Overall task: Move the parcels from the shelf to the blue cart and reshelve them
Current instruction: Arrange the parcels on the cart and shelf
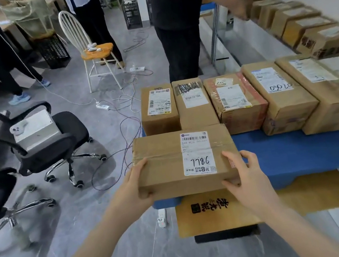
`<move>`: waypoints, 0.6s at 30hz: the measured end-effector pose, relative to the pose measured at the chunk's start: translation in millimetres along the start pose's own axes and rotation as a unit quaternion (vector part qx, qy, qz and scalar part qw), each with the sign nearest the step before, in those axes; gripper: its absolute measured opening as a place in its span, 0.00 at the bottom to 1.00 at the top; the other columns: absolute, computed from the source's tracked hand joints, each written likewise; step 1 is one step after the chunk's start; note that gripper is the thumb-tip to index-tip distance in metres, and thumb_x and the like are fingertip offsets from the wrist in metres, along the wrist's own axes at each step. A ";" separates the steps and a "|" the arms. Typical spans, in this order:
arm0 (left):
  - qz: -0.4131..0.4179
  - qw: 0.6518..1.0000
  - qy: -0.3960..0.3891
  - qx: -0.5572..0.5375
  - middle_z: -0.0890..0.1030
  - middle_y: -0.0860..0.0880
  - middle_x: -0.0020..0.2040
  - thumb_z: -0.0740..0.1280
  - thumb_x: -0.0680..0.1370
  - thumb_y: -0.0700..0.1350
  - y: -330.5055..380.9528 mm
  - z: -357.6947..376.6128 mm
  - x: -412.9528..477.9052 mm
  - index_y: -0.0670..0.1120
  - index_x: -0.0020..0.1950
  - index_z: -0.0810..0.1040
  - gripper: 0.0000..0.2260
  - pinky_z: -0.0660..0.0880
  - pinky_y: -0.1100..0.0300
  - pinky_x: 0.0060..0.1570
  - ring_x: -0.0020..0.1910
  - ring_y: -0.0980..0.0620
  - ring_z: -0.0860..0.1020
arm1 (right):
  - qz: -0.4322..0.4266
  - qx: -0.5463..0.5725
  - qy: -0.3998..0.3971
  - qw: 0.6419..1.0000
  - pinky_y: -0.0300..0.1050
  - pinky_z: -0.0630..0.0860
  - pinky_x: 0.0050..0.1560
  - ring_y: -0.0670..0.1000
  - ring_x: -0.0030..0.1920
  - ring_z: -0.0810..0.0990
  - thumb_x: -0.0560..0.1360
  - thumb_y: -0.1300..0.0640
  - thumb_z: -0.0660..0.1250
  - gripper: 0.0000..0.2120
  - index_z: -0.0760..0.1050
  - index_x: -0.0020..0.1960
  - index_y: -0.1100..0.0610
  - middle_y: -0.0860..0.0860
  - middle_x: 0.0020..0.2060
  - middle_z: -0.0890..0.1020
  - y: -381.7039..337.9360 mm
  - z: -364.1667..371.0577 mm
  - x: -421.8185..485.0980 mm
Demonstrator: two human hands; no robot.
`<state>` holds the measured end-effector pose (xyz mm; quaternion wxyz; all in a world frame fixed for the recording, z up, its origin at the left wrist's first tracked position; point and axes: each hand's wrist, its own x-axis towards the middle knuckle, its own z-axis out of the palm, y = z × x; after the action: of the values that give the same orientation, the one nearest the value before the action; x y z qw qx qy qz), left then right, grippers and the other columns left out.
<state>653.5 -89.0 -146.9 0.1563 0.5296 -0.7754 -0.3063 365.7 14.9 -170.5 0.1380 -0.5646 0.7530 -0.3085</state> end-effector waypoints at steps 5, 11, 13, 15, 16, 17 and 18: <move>0.023 1.000 -0.008 -0.012 0.63 0.56 0.72 0.70 0.72 0.42 -12.3 -4.8 11.9 0.65 0.73 0.54 0.38 0.73 0.55 0.55 0.59 0.55 0.70 | 0.002 -0.020 0.009 1.000 0.47 0.79 0.50 0.49 0.52 0.76 0.71 0.57 0.73 0.35 0.60 0.70 0.41 0.50 0.67 0.60 -6.9 8.0 2.3; 0.061 0.997 -0.002 -0.049 0.66 0.55 0.71 0.71 0.72 0.40 -17.8 -2.9 21.0 0.69 0.71 0.54 0.40 0.72 0.52 0.60 0.62 0.54 0.71 | -0.003 -0.029 -0.003 1.000 0.49 0.78 0.52 0.50 0.55 0.75 0.73 0.58 0.71 0.34 0.59 0.72 0.42 0.49 0.67 0.60 -3.9 3.5 10.1; 0.057 0.997 0.001 -0.050 0.67 0.54 0.71 0.71 0.72 0.41 -20.3 0.1 22.9 0.67 0.73 0.55 0.39 0.73 0.53 0.58 0.59 0.55 0.72 | -0.004 -0.029 -0.012 1.000 0.50 0.77 0.54 0.50 0.59 0.73 0.74 0.58 0.70 0.34 0.58 0.72 0.42 0.49 0.68 0.59 -2.4 1.7 12.5; 0.058 0.997 -0.004 -0.055 0.65 0.55 0.72 0.71 0.71 0.40 -21.2 2.0 23.9 0.66 0.74 0.55 0.40 0.72 0.58 0.56 0.58 0.58 0.71 | -0.004 -0.019 -0.019 1.000 0.49 0.76 0.55 0.50 0.59 0.73 0.74 0.58 0.70 0.34 0.57 0.72 0.40 0.49 0.68 0.59 -1.3 0.4 13.8; 0.061 0.996 -0.009 -0.057 0.64 0.55 0.72 0.71 0.71 0.40 -20.7 2.5 24.4 0.66 0.74 0.54 0.40 0.70 0.61 0.55 0.58 0.59 0.70 | 0.000 -0.013 -0.023 1.000 0.49 0.76 0.56 0.50 0.60 0.73 0.74 0.57 0.70 0.35 0.56 0.72 0.39 0.49 0.69 0.59 -0.8 -0.2 14.0; 0.064 0.996 -0.014 -0.059 0.63 0.56 0.72 0.71 0.71 0.40 -19.9 2.5 25.3 0.67 0.74 0.53 0.41 0.69 0.62 0.55 0.57 0.60 0.69 | 0.005 -0.009 -0.029 1.000 0.49 0.75 0.57 0.50 0.61 0.73 0.74 0.57 0.70 0.36 0.54 0.73 0.38 0.48 0.70 0.59 -0.4 -0.7 14.6; 0.064 0.996 -0.021 -0.060 0.64 0.56 0.72 0.71 0.71 0.40 -18.9 2.7 25.9 0.69 0.73 0.52 0.42 0.70 0.62 0.54 0.57 0.59 0.70 | 0.008 -0.006 -0.035 0.999 0.49 0.75 0.57 0.51 0.61 0.73 0.74 0.57 0.70 0.37 0.53 0.73 0.38 0.48 0.71 0.58 0.1 -0.9 15.1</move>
<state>655.6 -116.7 -163.1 0.1908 0.4622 -0.7911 -0.3524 360.2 1.1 -167.7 0.1634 -0.5695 0.7542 -0.2831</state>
